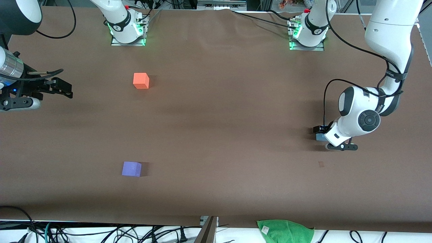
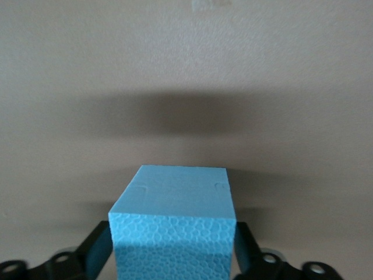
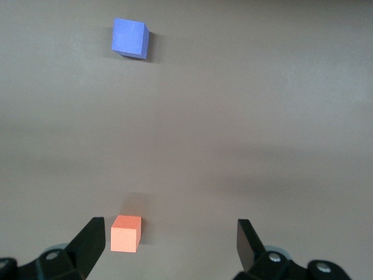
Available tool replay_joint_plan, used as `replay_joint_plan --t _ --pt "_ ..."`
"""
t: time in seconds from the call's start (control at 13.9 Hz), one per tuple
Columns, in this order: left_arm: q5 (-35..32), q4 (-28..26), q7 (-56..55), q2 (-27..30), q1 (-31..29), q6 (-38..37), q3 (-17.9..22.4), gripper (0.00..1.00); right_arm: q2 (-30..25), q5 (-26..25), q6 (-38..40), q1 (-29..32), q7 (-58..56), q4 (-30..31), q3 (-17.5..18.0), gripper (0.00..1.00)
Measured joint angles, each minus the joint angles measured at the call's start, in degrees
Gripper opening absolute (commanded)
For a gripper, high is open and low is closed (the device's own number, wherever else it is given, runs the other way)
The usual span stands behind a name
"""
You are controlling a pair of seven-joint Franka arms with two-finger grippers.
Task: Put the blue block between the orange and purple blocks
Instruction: 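Carry the light blue cube with the left gripper toward the table middle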
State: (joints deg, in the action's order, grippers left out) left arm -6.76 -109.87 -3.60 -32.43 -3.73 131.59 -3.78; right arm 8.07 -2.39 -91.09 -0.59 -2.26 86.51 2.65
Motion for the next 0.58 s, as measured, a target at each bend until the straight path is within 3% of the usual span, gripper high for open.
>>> replay_joint_plan --t 0.29,0.58 --pt "0.0 1.2 0.0 0.7 -0.1 -0.8 -1.4 0.10 0.0 0.0 0.0 0.0 0.0 0.0 0.0 1.00" --pt "0.7 7.8 -1.4 4.8 0.0 -12.8 -9.1 0.13 0.0 0.0 0.0 0.0 0.0 0.0 0.0 1.00"
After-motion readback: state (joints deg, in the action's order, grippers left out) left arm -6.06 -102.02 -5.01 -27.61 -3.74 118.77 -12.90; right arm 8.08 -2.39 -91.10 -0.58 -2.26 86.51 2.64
